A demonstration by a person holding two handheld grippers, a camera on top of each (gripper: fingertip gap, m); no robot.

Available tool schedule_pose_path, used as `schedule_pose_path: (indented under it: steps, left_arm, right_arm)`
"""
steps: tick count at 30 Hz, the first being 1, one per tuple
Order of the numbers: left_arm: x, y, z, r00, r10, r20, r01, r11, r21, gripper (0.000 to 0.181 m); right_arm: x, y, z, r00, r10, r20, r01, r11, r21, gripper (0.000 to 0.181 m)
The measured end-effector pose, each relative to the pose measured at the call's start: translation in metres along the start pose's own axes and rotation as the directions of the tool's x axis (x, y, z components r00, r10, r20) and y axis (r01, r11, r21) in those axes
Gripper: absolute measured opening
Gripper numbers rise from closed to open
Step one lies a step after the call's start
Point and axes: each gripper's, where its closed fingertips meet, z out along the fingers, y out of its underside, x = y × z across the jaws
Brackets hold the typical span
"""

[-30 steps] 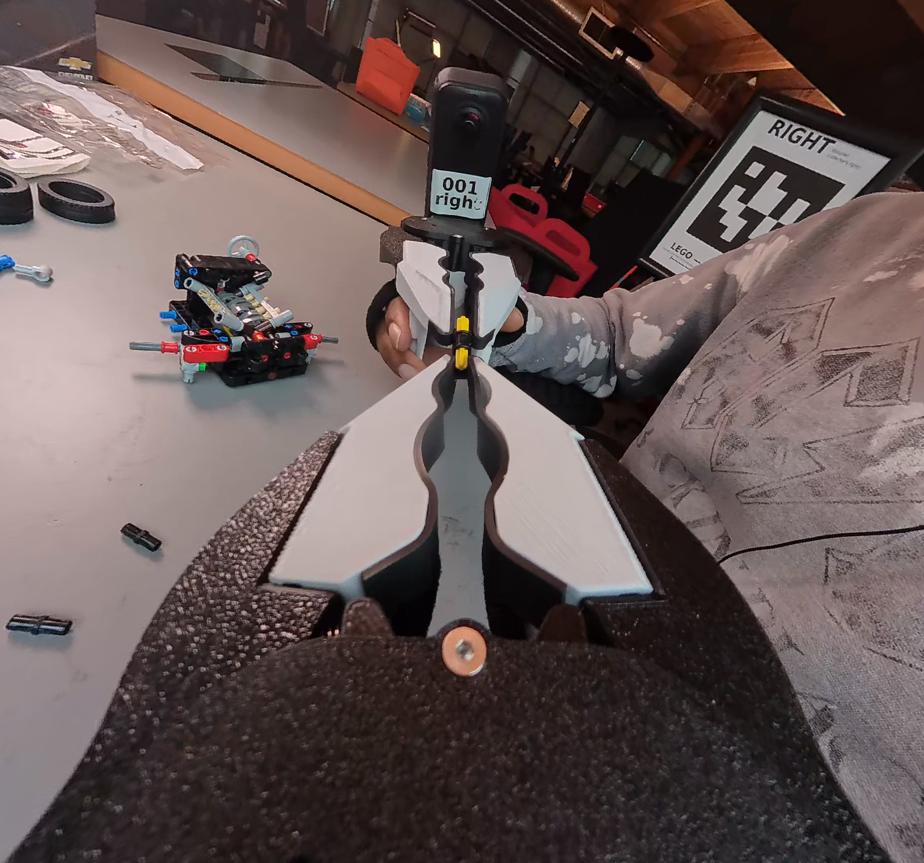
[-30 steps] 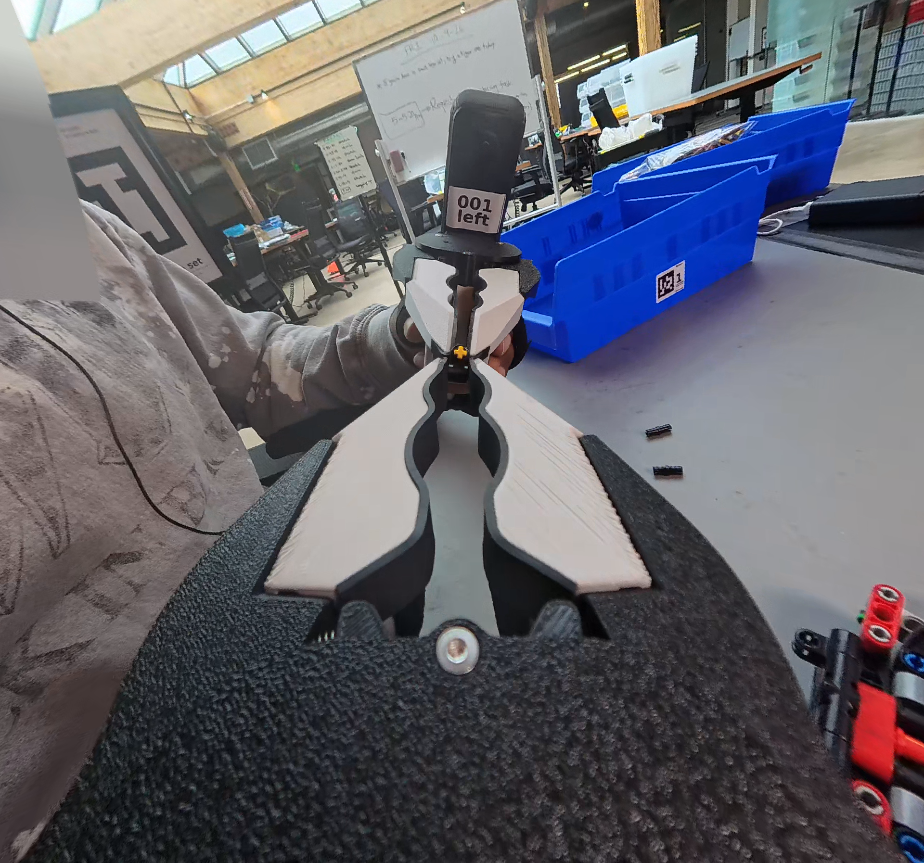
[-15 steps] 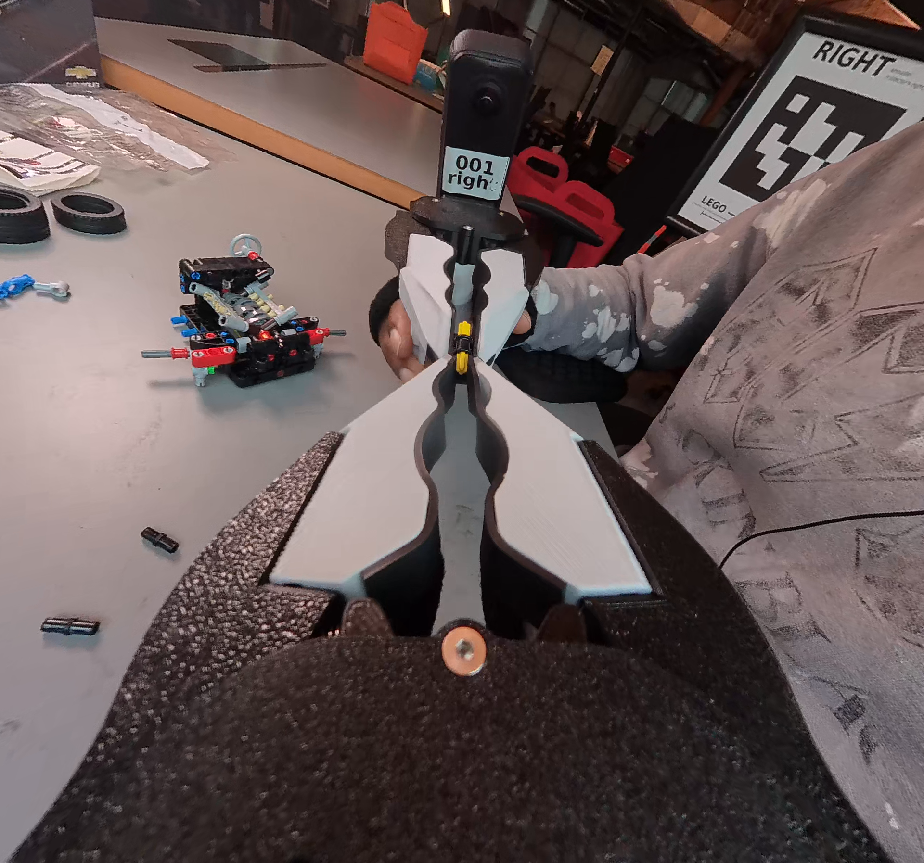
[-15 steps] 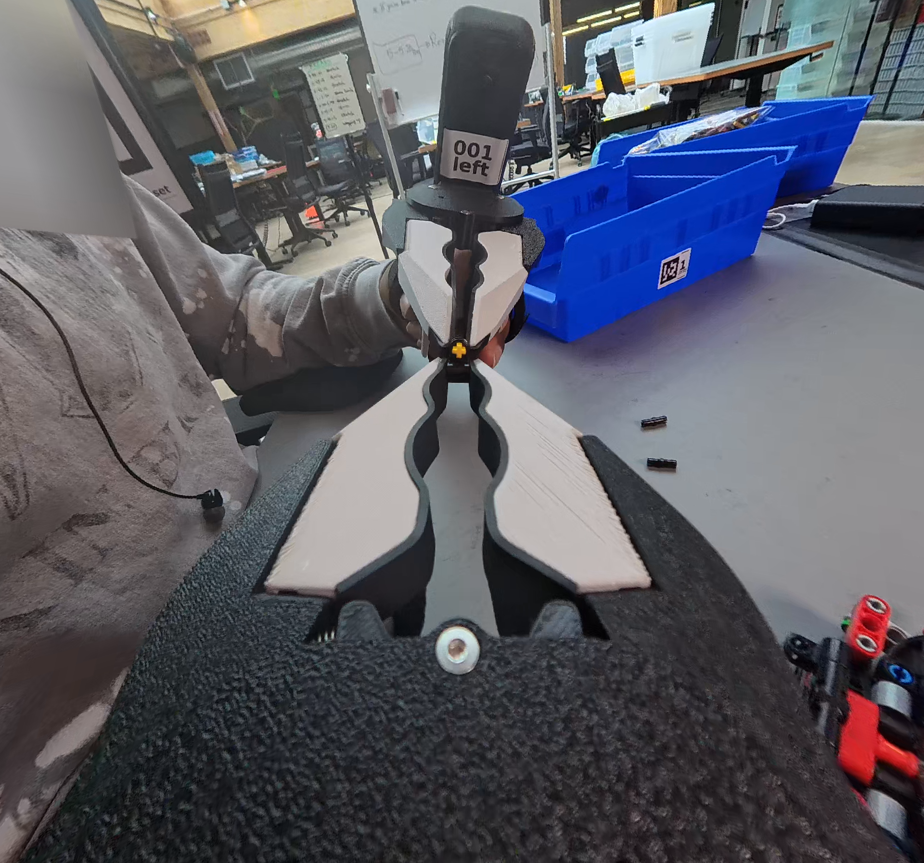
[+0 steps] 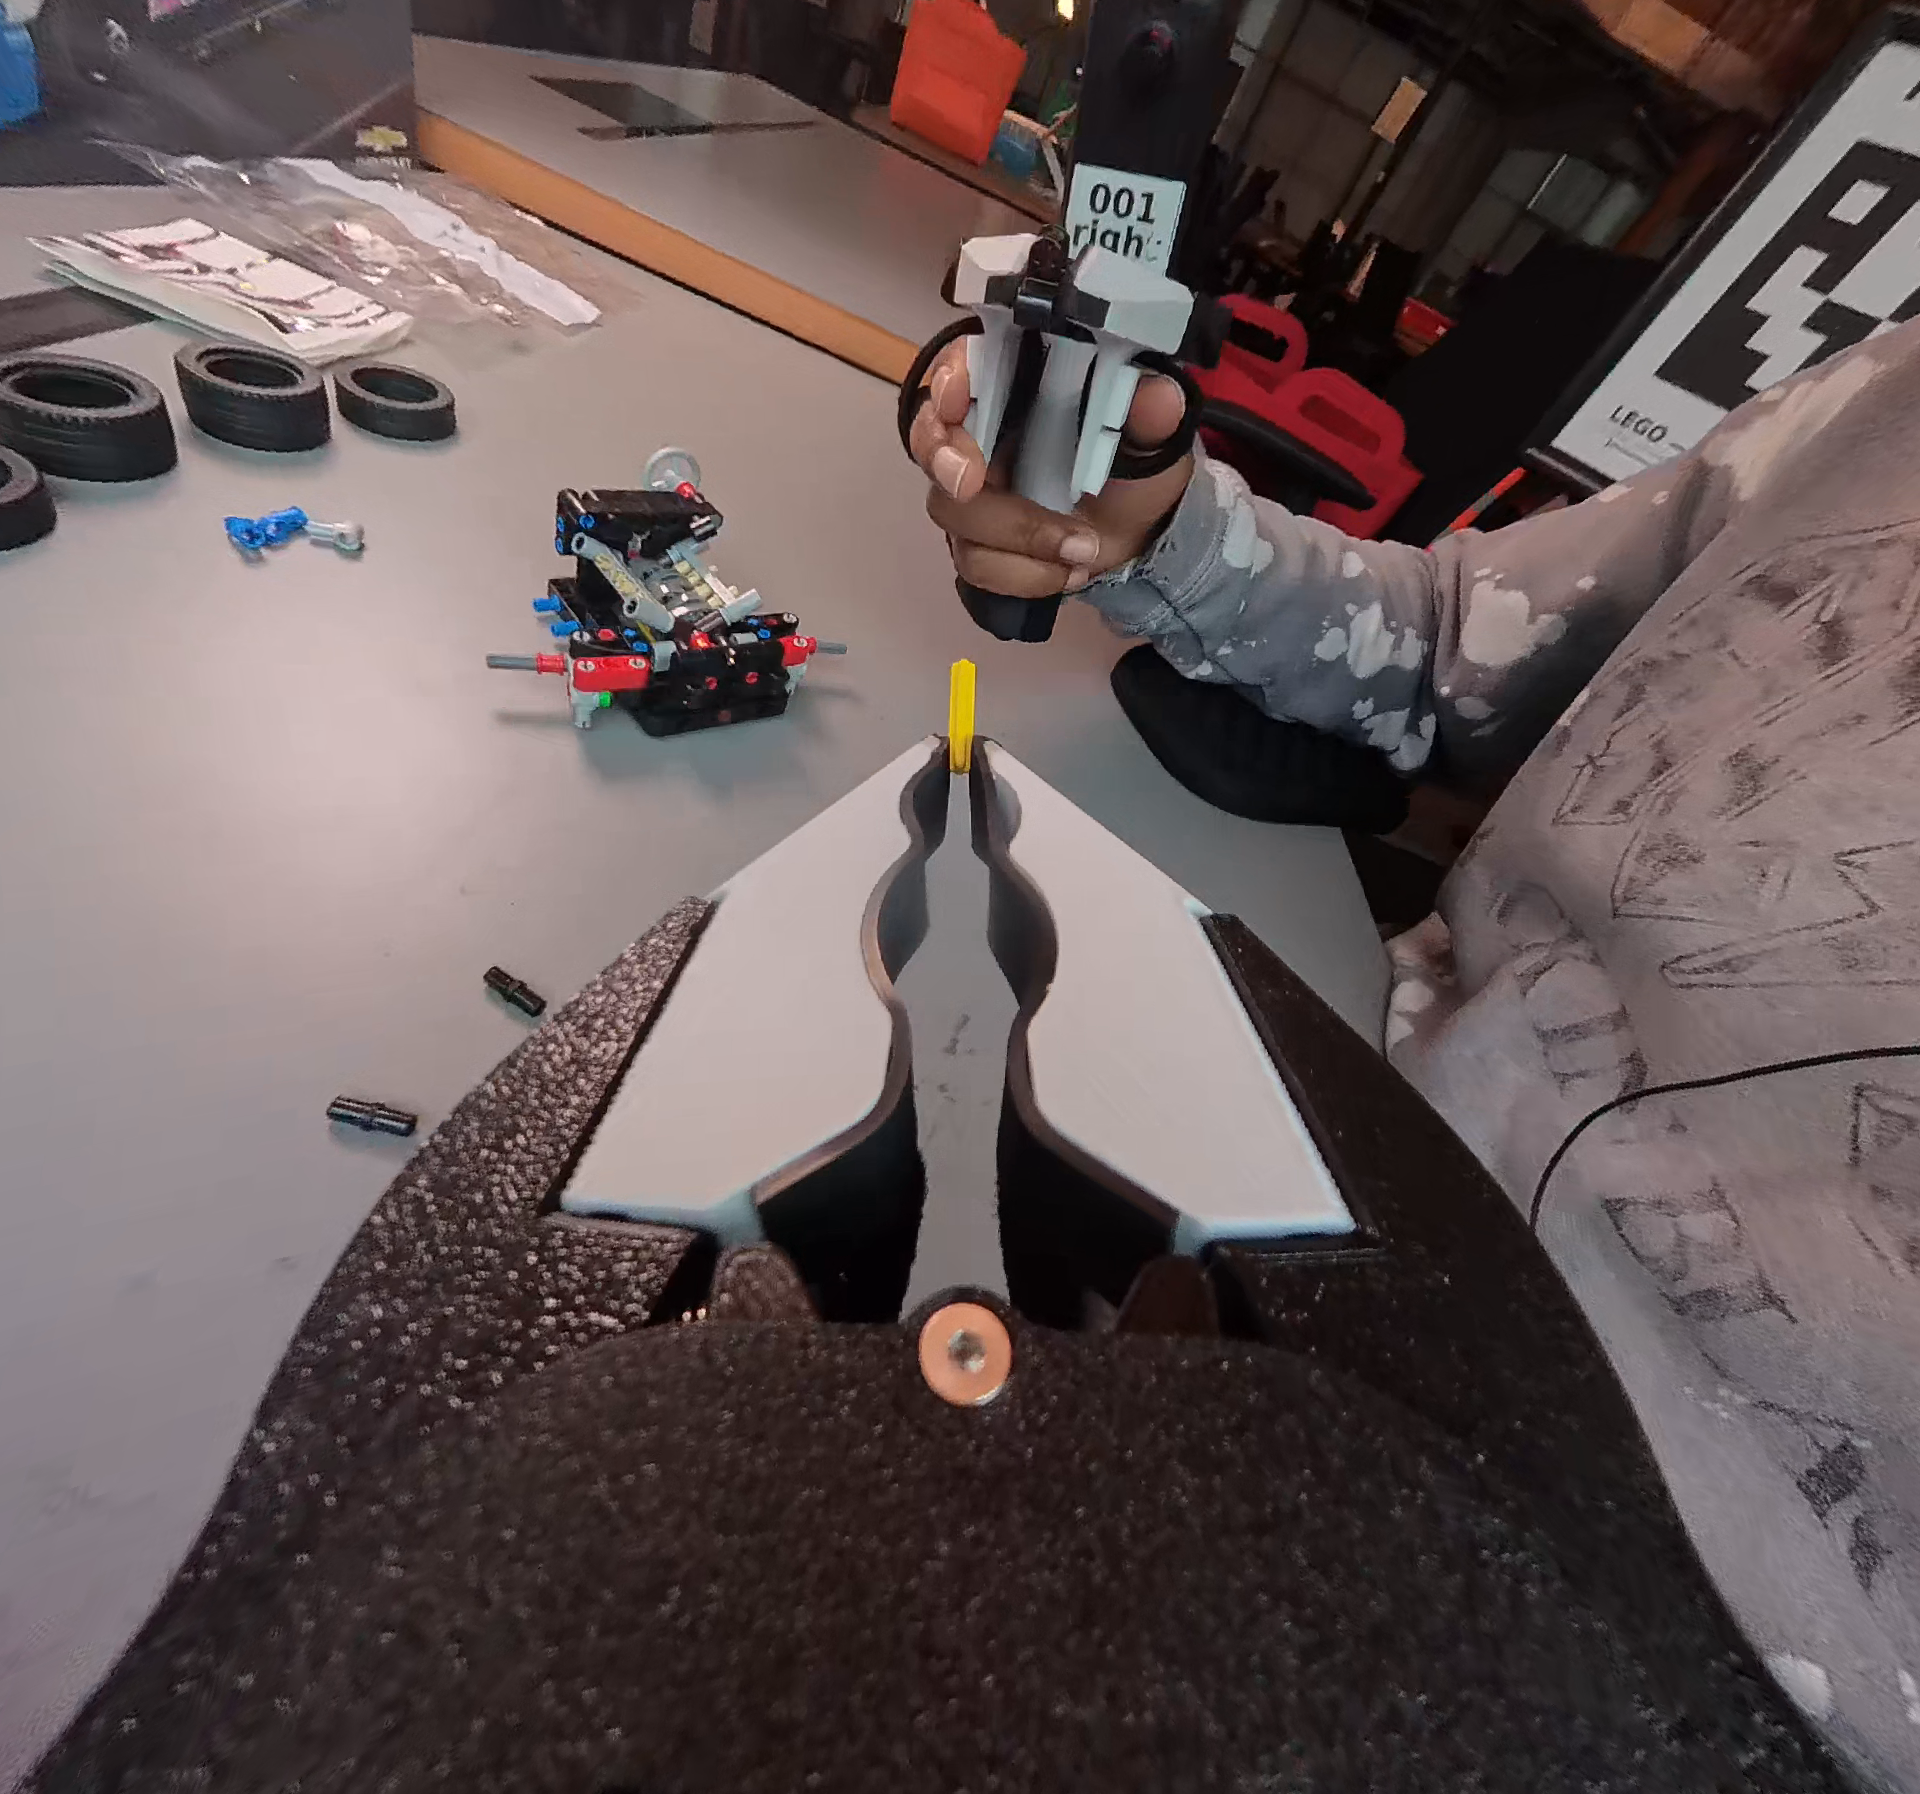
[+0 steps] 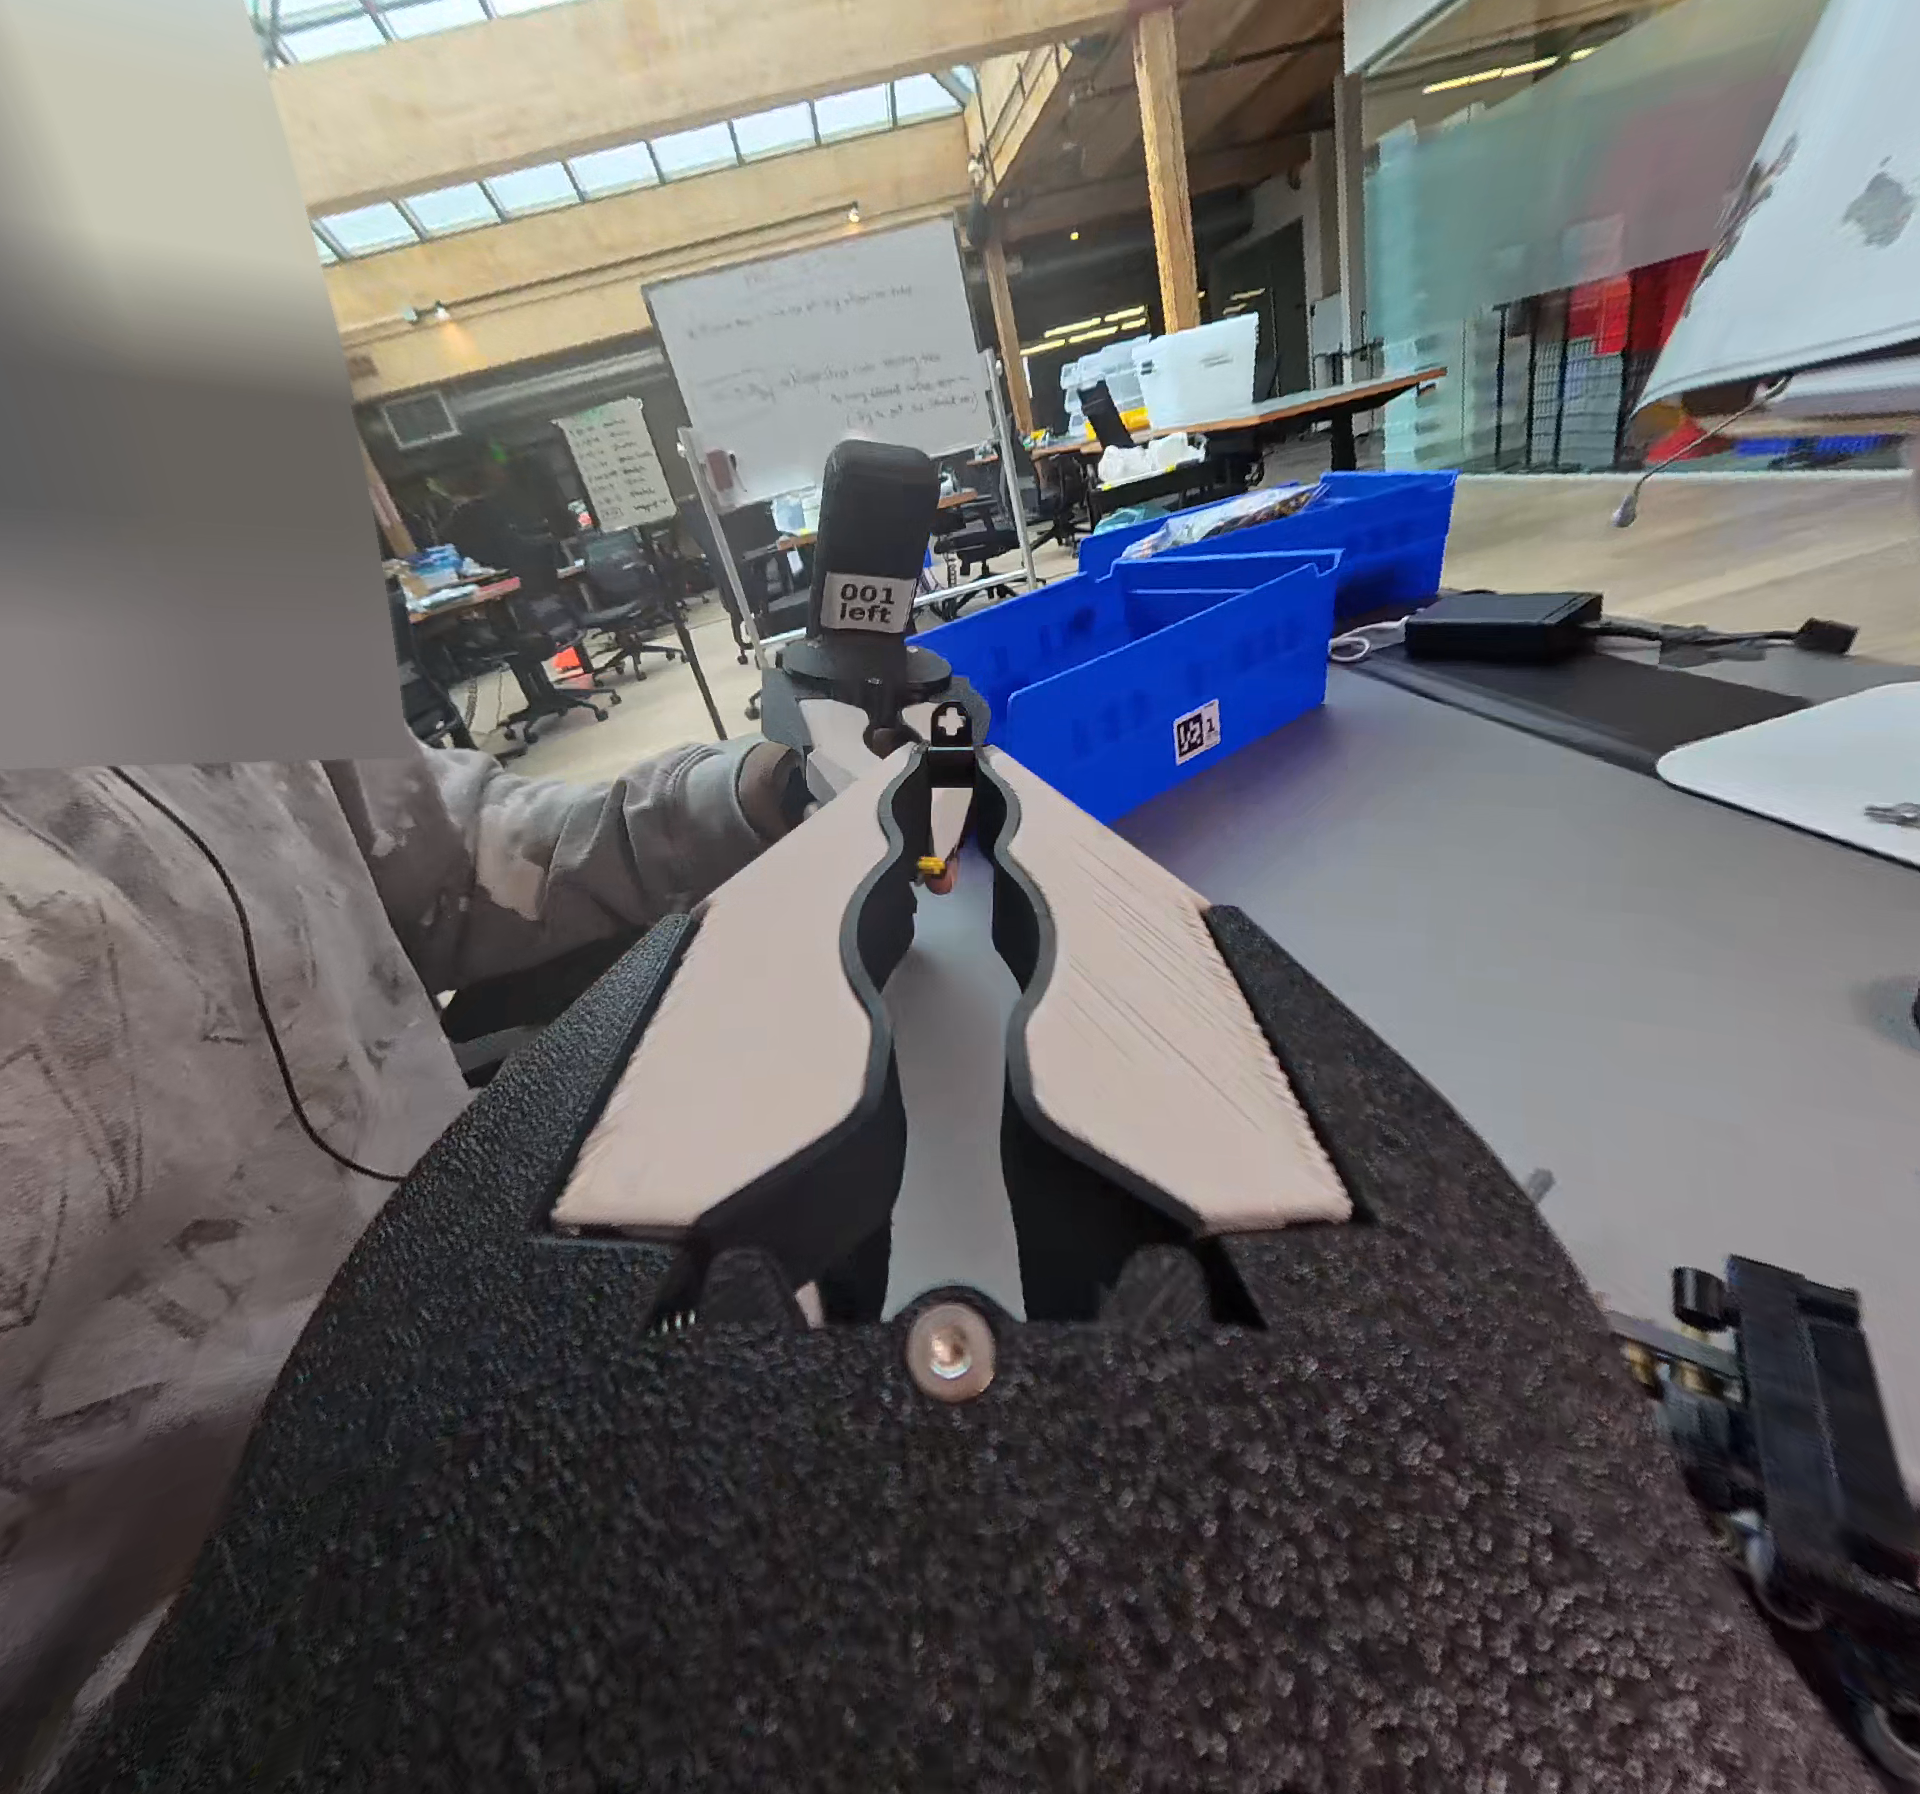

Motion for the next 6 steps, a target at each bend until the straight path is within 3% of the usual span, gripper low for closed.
schedule_pose_path:
  steps: [6]
  left_arm:
    - [-0.042,0.037,-0.001,0.96,0.133,0.246,-0.08,0.973,-0.216,0.004]
  right_arm:
    - [0.013,0.02,0.004,0.998,0.061,-0.025,-0.062,0.997,-0.052,0.007]
